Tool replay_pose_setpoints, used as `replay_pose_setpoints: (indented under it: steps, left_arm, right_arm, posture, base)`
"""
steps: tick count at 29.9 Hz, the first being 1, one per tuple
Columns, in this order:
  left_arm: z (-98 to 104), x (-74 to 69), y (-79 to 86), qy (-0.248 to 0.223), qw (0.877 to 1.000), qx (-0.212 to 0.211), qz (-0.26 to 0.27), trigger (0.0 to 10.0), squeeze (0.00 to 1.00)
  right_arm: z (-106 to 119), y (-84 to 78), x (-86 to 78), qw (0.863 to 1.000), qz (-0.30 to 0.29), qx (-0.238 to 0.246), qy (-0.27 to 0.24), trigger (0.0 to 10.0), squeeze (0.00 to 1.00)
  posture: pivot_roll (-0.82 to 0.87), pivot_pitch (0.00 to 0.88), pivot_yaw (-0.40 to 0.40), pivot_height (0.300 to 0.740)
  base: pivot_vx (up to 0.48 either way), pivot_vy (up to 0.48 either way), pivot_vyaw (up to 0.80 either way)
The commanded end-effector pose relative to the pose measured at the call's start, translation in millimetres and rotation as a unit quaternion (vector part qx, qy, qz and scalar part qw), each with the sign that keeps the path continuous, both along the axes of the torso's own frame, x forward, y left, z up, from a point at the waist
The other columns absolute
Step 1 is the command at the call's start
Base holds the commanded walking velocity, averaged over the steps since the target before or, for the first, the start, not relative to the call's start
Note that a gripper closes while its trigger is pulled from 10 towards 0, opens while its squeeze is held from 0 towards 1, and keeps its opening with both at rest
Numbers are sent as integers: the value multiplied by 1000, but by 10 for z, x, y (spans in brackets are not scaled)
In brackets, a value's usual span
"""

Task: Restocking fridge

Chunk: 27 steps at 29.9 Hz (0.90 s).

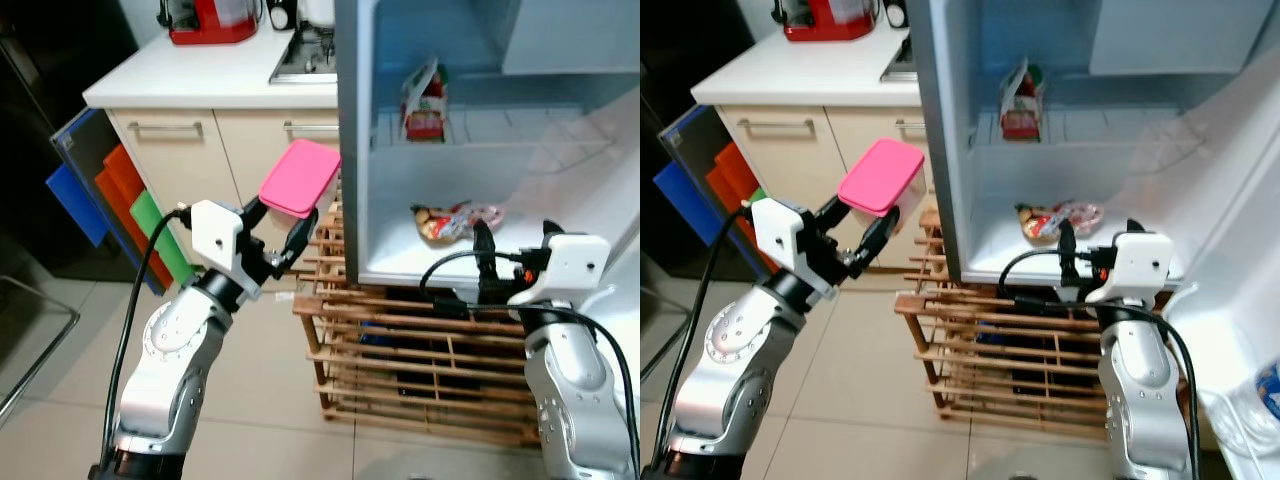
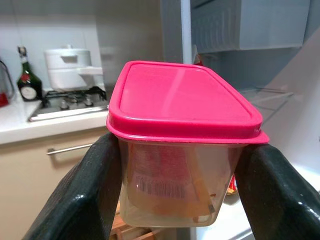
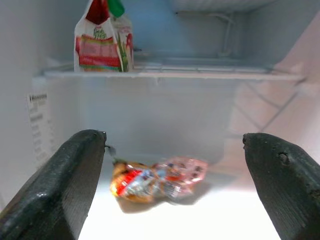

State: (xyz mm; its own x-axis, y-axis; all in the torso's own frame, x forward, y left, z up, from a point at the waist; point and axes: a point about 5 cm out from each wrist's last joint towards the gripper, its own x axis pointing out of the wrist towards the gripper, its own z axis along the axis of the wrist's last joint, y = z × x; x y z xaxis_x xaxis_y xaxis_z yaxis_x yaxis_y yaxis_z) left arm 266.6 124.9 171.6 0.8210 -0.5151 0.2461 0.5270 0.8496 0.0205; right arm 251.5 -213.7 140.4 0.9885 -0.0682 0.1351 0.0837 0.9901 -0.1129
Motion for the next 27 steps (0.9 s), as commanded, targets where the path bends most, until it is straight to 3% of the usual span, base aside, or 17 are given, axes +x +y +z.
replay_pose_setpoints:
  steps: [1, 6, 8, 12, 23, 27]
  left_arm:
    - [35, 14, 55, -7, 1000, 0, 2, 0, 0]
    - [32, 20, 45, -6, 1000, 0, -3, 0, 0]
    - [34, 43, 34, -7, 1000, 0, -7, 0, 0]
    - [39, 65, 26, -8, 1000, 1, -11, 0, 0]
    - [47, 120, 16, -12, 1000, 3, -16, 0, 0]
    - [43, 127, 14, -13, 1000, 4, -16, 0, 0]
  right_arm:
    - [-71, -70, -44, 1000, -20, -8, 14, 10000, 0]
    - [-146, -210, -124, 998, -57, -12, 34, 10000, 0]
    - [-233, -419, -210, 990, -129, -12, 58, 10000, 0]
    - [-265, -558, -252, 982, -178, -15, 69, 10000, 0]
    - [-247, -888, -206, 962, -261, -15, 79, 10000, 0]
    - [-188, -1104, -195, 952, -297, -25, 78, 10000, 0]
  posture:
    - [-104, 0, 83, 740]
    - [-119, 0, 85, 740]
    - [-126, 0, 89, 740]
    - [-133, 0, 95, 740]
    - [-135, 0, 100, 740]
    - [-134, 0, 100, 740]
  base:
    - [0, 0, 0]
    - [0, 0, 0]
    - [0, 0, 0]
    - [0, 0, 0]
    - [0, 0, 0]
    - [0, 0, 0]
